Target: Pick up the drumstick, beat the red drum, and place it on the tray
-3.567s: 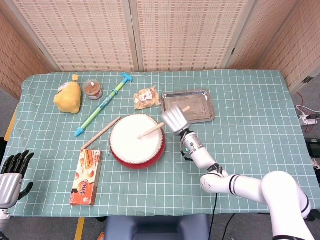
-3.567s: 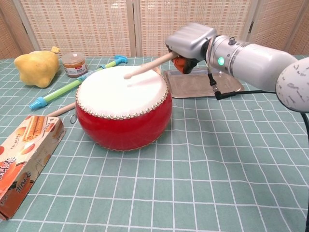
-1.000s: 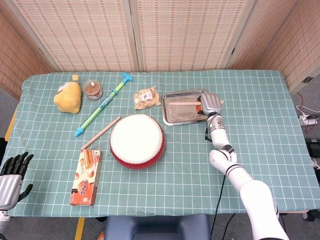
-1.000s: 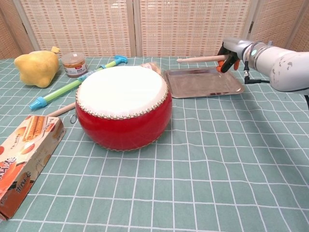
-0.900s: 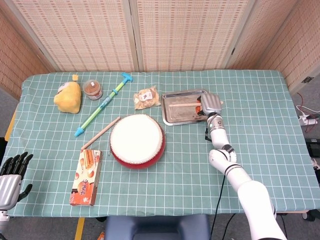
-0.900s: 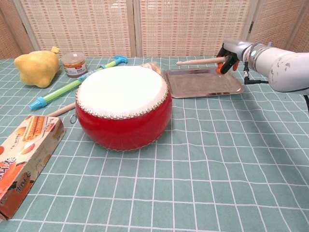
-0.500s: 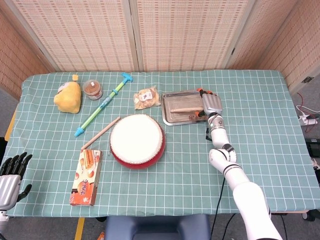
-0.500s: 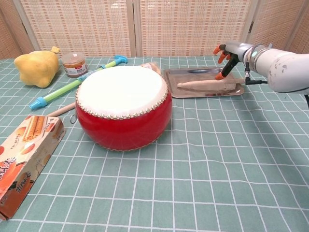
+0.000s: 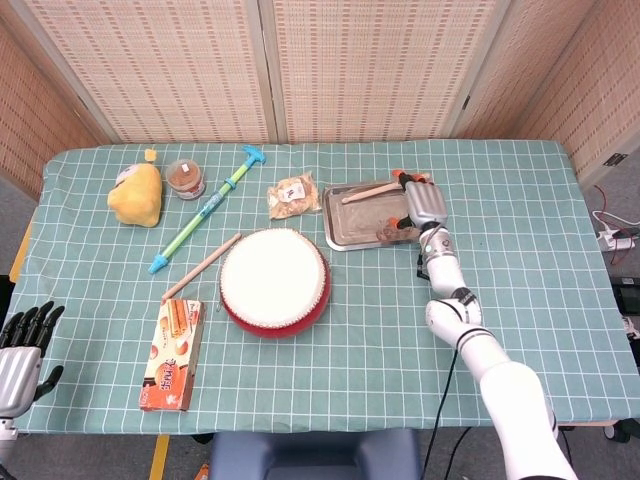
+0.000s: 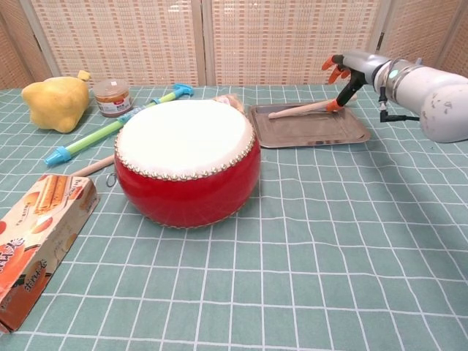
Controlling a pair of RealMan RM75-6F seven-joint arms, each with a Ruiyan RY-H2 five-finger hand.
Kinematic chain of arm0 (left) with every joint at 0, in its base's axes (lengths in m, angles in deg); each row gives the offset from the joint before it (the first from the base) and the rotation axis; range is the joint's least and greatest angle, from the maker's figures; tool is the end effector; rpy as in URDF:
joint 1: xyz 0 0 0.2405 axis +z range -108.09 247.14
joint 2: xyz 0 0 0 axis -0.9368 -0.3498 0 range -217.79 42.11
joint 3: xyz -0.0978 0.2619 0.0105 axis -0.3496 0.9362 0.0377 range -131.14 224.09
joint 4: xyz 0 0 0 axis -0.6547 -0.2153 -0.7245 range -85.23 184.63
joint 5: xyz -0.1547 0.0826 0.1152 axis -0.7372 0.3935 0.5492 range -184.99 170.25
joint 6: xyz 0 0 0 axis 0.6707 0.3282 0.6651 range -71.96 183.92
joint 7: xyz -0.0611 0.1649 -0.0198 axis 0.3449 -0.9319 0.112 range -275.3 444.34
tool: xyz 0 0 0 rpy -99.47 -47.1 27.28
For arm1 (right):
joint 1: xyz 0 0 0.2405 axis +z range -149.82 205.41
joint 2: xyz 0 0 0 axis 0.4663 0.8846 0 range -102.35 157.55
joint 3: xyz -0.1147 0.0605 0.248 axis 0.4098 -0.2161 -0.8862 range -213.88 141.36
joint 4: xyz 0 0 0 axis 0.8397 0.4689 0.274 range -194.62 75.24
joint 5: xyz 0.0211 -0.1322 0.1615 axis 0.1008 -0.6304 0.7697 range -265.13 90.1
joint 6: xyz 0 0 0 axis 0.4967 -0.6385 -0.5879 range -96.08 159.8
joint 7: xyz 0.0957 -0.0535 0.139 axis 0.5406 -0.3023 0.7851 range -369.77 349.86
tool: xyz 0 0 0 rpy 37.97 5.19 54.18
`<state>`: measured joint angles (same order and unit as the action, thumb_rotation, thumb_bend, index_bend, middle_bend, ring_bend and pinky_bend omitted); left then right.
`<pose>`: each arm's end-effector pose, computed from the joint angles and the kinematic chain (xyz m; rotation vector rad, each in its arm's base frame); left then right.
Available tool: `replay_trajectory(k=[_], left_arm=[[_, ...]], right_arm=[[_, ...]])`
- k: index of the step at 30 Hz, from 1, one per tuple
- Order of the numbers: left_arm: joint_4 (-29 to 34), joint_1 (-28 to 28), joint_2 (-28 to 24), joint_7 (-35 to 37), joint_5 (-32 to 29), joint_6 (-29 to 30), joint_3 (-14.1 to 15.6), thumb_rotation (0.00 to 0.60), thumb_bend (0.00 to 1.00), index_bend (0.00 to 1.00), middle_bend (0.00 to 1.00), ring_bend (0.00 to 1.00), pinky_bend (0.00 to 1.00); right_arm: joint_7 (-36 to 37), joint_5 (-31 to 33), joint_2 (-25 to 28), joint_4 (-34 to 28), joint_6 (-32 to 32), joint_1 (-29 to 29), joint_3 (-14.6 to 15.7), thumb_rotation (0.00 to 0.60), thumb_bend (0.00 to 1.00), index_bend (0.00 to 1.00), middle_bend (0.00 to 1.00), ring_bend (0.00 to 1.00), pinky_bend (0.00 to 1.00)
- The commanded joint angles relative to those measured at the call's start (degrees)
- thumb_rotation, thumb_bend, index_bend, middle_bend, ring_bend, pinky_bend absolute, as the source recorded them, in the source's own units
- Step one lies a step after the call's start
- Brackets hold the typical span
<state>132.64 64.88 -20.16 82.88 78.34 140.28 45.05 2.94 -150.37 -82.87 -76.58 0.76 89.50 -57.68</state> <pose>-0.3642 0.2113 0.1592 -1.4290 -0.8336 -0.7784 -0.1905 -0.5637 -0.0114 1.4575 -1.1111 0.8895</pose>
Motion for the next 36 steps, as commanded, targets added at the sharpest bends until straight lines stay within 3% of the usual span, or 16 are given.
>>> replay_trajectory(k=[1,5,8,14,18,23,28,31,36], left_arm=[[0.2,-0.2,-0.1,0.0,0.3,0.1,-0.1,0.600,0.25,0.00,0.00,0.00,0.00],[0.7,-0.6,-0.3,-0.3,0.7,0.2,-0.3,0.600,0.25,0.00,0.00,0.00,0.00],[1.3,-0.9,-0.6,-0.4,1.1,0.3,-0.5,0.600,0.25,0.00,0.00,0.00,0.00],[2.3,-1.4,-1.1,-0.6,1.7,0.6,-0.8,0.600,0.25,0.00,0.00,0.00,0.00],[3.2,-1.4,-1.4,-0.7,2.1,0.9,-0.7,0.600,0.26,0.00,0.00,0.00,0.00],[4.4,-1.6,-1.7,-1.4,2.6,1.0,-0.6,0.600,0.25,0.00,0.00,0.00,0.00],[5.6,-1.5,-1.9,-2.2,3.2,1.9,-0.6,0.600,0.25,0.00,0.00,0.00,0.00],[6.1,-1.1,-2.0,-2.3,3.5,2.6,-0.5,0.600,0.26,0.00,0.00,0.00,0.00],[6.5,-0.6,-2.0,-2.5,3.6,3.7,-0.5,0.600,0.26,0.00,0.00,0.00,0.00]], right_arm=[[2.4,-4.5,5.8,-8.5,-9.2,-4.9,2.6,0.600,0.23,0.19,0.20,0.15,0.25],[-0.2,-6.2,13.5,-22.2,-19.2,-11.3,3.5,0.600,0.31,0.24,0.20,0.17,0.27],[-3.8,-6.3,21.4,-36.9,-26.0,-17.4,4.1,0.600,0.37,0.27,0.20,0.17,0.27],[-13.1,-7.1,36.1,-61.8,-38.4,-30.1,8.1,0.600,0.40,0.28,0.20,0.17,0.27],[-14.2,-9.3,41.8,-70.9,-45.6,-37.4,11.5,0.600,0.40,0.27,0.20,0.16,0.27],[-12.8,-12.9,45.6,-76.1,-51.4,-44.7,16.3,0.600,0.40,0.21,0.20,0.12,0.24],[-9.1,-17.1,47.8,-79.0,-54.6,-50.3,20.8,0.600,0.40,0.10,0.15,0.03,0.12],[-6.7,-20.2,47.7,-78.8,-57.3,-53.0,22.6,0.600,0.40,0.04,0.10,0.00,0.04],[-5.2,-24.4,47.2,-78.1,-60.9,-56.4,24.6,0.600,0.40,0.00,0.07,0.00,0.00]])
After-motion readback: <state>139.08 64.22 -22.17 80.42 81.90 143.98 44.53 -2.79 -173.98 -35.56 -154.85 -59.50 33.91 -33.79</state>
